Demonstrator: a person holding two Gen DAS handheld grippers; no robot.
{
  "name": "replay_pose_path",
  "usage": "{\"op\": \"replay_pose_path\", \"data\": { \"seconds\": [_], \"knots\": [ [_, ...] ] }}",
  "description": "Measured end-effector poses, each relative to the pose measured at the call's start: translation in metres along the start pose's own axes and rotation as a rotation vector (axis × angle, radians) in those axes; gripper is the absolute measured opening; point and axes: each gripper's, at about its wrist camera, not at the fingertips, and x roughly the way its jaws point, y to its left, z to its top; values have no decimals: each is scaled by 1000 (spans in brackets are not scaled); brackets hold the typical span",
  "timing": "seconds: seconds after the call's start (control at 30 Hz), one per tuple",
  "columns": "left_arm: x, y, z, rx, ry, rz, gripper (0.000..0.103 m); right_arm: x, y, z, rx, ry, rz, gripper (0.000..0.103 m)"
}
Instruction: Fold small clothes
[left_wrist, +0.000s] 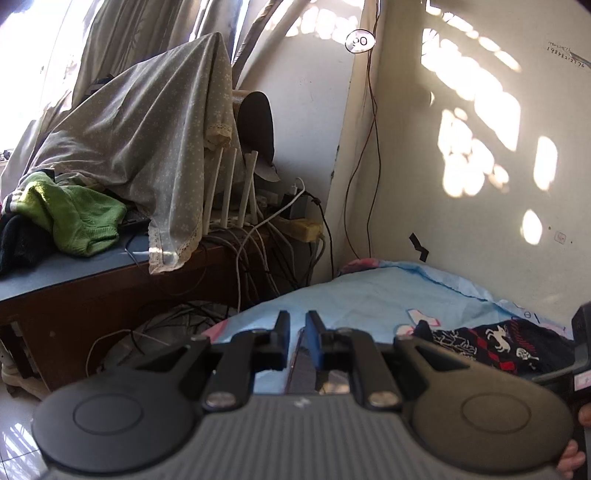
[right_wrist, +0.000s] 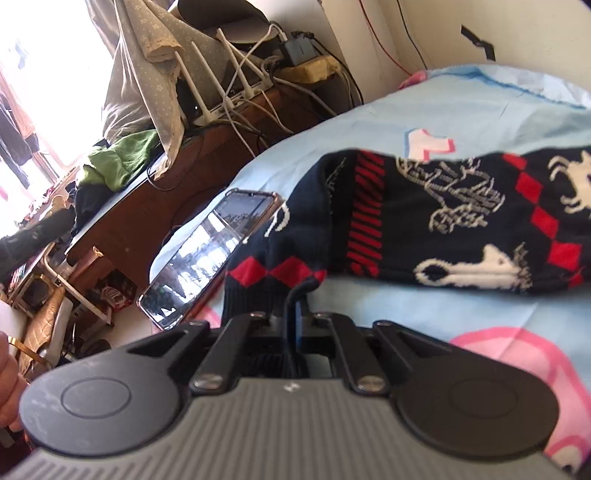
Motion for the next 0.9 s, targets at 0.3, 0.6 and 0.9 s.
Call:
{"op": "replay_pose_path", "data": {
  "seconds": [0.3, 0.6, 0.9],
  "knots": [
    [20, -44, -13, 21, 56, -146, 14, -193, -72, 86, -5, -388, -340, 6],
    [30, -124, -46, 86, 198, -411, 16, -363, -159, 56, 112, -589, -751, 6],
    [17, -194, -86, 206, 315, -604, 21, -399, -242, -26, 348, -560, -892, 7]
  ]
}}
